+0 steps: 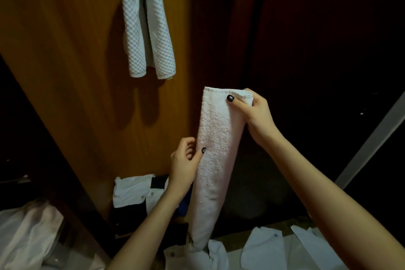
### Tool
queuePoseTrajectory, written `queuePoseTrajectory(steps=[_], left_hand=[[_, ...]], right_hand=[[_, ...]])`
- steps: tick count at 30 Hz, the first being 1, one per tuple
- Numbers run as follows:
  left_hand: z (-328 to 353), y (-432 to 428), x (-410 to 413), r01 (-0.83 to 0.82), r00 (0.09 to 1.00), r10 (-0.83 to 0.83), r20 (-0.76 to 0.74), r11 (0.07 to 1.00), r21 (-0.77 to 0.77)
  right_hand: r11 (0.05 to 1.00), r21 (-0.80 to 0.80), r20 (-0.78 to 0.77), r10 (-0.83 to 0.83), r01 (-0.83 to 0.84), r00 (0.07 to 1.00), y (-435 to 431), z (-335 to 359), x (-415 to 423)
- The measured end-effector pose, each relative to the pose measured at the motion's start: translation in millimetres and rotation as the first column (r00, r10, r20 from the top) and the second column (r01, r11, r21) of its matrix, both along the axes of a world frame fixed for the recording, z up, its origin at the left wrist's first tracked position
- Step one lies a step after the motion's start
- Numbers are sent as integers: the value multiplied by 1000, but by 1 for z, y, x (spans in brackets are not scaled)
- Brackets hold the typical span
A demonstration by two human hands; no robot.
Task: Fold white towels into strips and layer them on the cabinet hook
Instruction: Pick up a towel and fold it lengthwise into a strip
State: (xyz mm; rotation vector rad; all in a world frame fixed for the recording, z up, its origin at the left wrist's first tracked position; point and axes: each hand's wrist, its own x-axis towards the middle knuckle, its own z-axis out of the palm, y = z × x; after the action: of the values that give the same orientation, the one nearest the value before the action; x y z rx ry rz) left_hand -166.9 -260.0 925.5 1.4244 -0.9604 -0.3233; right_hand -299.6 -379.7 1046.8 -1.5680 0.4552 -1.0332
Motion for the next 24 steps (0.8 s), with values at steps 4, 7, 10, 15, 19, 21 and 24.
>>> queuePoseTrajectory(steps=[4,7,10,15,19,21,24], left_hand=[[6,-7,-4,-119,993,119,15,992,-44],[13,-8,1,-29,997,32,72,999,-41],[18,-4,5,102,991,-102,86,995,1],[27,-2,12,175,984,-175,36,984,5],[32,-1,10,164,981,-156,116,985,-62],[32,-2,10,126,977,-109,184,988,-84],[33,-2,8,69,953,-35,302,992,-103]], right_hand=[[999,28,-12,38,-38,999,-5,8,12],[998,-6,-11,66,-66,998,-9,22,14],[992,29,21,124,-124,992,-13,34,15],[974,86,-25,211,-208,977,-22,44,9],[956,128,-26,270,-264,963,-27,47,-1],[956,117,-27,273,-269,962,-28,47,-5],[966,117,5,232,-231,973,-27,46,-5]])
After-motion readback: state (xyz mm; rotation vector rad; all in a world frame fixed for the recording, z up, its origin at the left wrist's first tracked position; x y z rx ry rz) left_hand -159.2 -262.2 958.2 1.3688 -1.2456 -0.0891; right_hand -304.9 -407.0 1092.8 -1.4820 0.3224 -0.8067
